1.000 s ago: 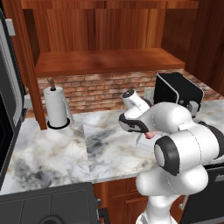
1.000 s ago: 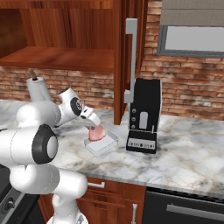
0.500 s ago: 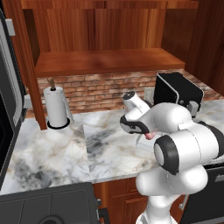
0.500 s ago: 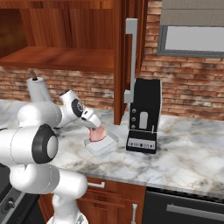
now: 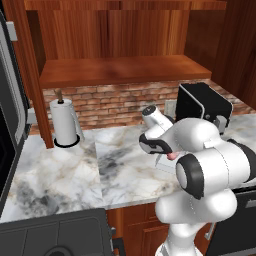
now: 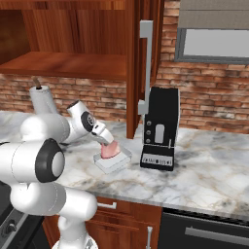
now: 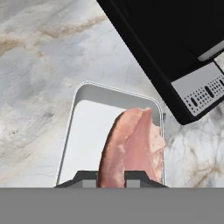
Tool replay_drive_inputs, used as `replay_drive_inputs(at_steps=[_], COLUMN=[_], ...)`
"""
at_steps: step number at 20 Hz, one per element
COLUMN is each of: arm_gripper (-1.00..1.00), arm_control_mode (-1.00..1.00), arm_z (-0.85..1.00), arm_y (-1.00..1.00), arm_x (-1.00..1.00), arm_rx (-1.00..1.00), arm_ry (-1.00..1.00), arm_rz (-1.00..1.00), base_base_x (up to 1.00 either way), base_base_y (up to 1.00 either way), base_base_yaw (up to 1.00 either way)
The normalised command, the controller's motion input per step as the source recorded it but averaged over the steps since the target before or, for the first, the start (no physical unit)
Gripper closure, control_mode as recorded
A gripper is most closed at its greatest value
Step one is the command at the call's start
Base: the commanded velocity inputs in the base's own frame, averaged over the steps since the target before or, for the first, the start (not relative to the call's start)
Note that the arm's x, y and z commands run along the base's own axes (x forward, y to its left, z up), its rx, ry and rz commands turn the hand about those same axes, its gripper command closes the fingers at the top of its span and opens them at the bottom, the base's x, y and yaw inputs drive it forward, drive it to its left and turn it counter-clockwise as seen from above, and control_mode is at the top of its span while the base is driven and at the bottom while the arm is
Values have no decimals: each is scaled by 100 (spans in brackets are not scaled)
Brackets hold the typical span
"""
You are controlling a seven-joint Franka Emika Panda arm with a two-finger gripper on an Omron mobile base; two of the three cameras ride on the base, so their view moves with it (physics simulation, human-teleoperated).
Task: Retrieve the tupperware from the cabinet, then place the raw meat into the tupperware to avoid contamination.
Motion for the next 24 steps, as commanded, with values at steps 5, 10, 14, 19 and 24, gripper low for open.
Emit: replay_drive_inputs(at_steps=[5, 10, 14, 19, 24], arm_gripper=[100, 100, 100, 100, 100], arm_control_mode=[-100, -100, -100, -100, -100], arm_z=[-3, -3, -4, -5, -6], arm_y=[-7, -4, -3, -2, -3], arm_x=[0, 0, 0, 0, 0], arm_rx=[0, 0, 0, 0, 0], arm_ry=[-3, -2, -3, -3, -3], arm_rz=[-2, -2, -2, -2, -2], base_base_x=[0, 0, 0, 0, 0], base_base_y=[0, 0, 0, 0, 0], base_base_yaw=[0, 0, 0, 0, 0])
